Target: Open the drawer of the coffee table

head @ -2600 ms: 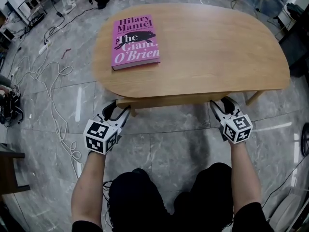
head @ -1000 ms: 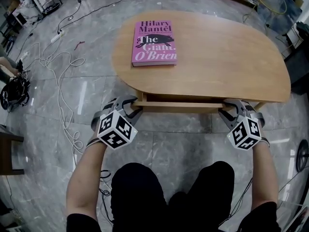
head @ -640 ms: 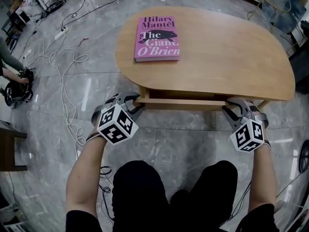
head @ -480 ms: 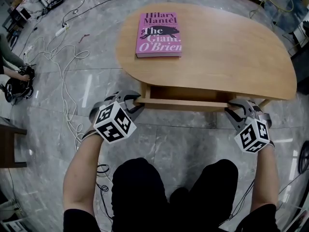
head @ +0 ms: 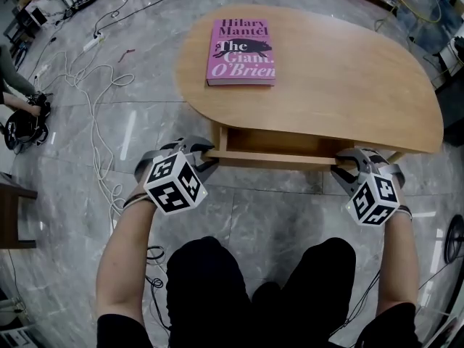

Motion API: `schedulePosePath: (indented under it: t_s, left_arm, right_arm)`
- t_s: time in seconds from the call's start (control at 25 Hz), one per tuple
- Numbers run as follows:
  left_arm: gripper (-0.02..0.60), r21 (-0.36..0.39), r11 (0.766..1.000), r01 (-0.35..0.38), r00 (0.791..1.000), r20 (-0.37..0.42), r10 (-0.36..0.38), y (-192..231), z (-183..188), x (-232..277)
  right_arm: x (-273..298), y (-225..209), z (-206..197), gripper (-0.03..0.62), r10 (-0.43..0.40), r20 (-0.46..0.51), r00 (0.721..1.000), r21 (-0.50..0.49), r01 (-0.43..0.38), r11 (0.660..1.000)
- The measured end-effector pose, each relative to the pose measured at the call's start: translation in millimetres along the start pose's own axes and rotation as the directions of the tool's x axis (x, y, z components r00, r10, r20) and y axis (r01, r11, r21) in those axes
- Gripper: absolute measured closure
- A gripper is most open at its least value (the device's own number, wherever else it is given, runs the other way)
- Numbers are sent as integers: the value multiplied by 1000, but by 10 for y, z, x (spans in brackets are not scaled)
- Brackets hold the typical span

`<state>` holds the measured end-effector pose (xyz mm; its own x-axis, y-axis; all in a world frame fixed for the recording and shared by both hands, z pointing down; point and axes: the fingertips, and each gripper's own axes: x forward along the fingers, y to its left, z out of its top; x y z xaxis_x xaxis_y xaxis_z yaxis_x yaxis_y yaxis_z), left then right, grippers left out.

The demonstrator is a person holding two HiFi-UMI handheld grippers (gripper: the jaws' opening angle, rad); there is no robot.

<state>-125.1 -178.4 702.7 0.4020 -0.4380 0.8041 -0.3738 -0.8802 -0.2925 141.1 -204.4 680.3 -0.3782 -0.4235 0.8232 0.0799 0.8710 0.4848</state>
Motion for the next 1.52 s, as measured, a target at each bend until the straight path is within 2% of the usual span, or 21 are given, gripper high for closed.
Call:
schedulePosePath:
  t_s: [0.2, 0.6, 0.92, 1.08, 1.36, 1.52]
  left_arm:
    - [446, 44, 999, -1, 1000, -21, 2, -31, 24, 21]
    - [456, 40, 998, 56, 998, -27, -55, -47, 105, -157]
    - [466, 47, 993, 104, 994, -33, -102, -391, 34, -232]
    - [471, 46, 993, 105, 994, -42, -103, -537, -13, -209]
    - [468, 38, 996, 81, 995, -63, -79, -556, -19, -227]
    - [471, 34, 993, 112, 991, -73, -109, -548, -17, -222]
  right_arm:
    - [62, 39, 87, 473, 49, 10, 999, -7, -48, 999]
    - [-110, -8, 156, 482, 84, 57, 995, 28, -85, 996]
    - [-225, 319, 188, 491, 140, 65, 988, -4, -140, 990]
    - [-221, 466, 166, 496, 139, 66, 988, 3, -140, 990]
    - [-234, 489, 170, 494, 122, 62, 991, 0, -122, 993]
    - [-228, 469, 166, 499, 165, 94, 982, 9, -167, 986]
